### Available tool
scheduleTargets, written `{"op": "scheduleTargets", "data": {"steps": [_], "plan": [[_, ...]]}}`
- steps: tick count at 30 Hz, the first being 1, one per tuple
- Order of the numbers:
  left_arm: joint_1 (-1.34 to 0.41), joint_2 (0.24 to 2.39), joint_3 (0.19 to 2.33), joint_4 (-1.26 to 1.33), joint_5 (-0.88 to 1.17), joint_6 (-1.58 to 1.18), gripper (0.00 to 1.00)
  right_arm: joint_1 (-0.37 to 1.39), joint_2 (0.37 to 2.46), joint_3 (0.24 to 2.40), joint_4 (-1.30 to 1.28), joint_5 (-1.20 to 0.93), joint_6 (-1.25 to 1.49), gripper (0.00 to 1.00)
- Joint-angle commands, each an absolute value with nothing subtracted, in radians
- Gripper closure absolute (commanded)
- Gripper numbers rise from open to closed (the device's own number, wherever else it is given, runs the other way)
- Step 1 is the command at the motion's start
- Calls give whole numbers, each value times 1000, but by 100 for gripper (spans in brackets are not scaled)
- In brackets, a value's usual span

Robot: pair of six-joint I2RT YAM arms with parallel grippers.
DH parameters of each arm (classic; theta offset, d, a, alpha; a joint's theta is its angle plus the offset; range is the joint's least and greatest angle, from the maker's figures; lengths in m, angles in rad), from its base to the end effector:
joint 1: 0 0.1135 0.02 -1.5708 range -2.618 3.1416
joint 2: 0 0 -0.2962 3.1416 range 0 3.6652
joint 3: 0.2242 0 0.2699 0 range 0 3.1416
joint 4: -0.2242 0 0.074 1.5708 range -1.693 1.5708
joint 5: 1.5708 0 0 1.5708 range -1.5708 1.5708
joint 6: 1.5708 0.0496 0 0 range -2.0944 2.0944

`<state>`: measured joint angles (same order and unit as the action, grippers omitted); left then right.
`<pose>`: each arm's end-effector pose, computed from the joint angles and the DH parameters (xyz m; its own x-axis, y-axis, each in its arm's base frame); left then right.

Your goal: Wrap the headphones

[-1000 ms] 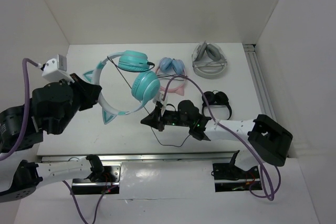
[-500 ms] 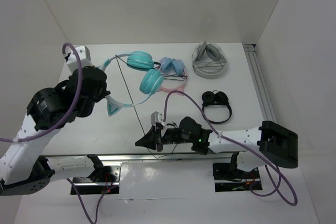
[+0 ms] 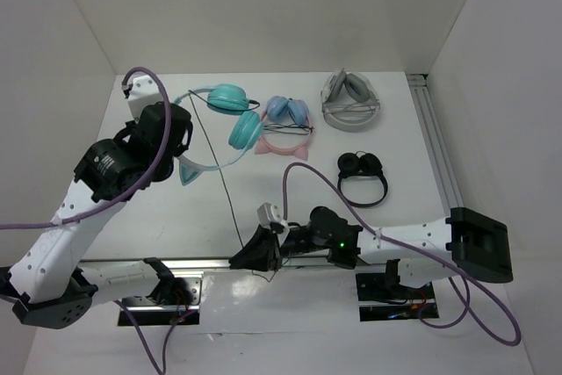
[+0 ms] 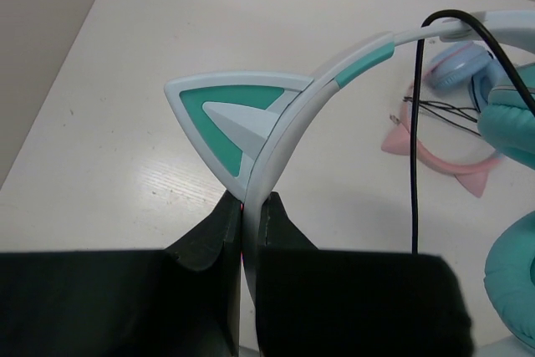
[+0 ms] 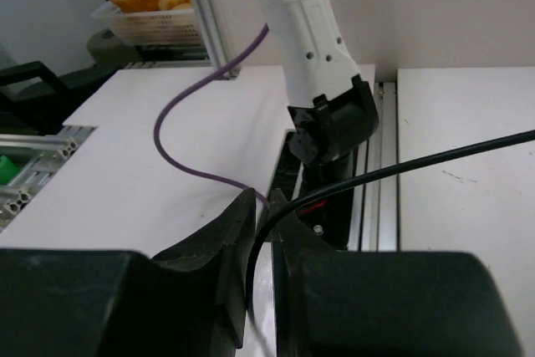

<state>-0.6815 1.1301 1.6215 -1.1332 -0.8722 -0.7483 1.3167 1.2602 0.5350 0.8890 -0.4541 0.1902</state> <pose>0.1654 -0.0853 0.4951 -0.2923 -0.3264 -0.8989 -0.3685 0.9058 -0.2091 0.0501 0.2796 0.2852 -0.1448 0.1185 -0.9823 -0.9687 -0.2193 0.1163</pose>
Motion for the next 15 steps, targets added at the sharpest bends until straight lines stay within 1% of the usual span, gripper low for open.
{"op": "scheduleTargets", "data": {"steps": [1,2,5,8,9,12,13,14,15], "plan": [[-609,1108,1606,-924,-922,-727,100,1362,1201,517,937,-502,196,80],[-592,1108,1583,-913,-911,-727,100,1362,1183,517,937,-502,196,78],[-502,1108,1540,-855,-842,-683,100,1393,1152,508,937,-502,196,78],[-404,1108,1482,-804,-732,-654,100,1417,1126,508,948,-502,196,77],[-385,1108,1454,-789,-691,-641,100,1427,1126,508,948,-502,196,77],[-364,1097,1419,-765,-667,-641,100,1439,1117,499,965,-489,196,78],[-364,1097,1410,-765,-667,-641,100,1448,1117,489,977,-476,196,85],[-364,1088,1410,-765,-657,-641,100,1457,1117,489,1004,-465,196,96],[-364,1088,1398,-756,-657,-641,100,1457,1117,477,1018,-448,196,100]]}}
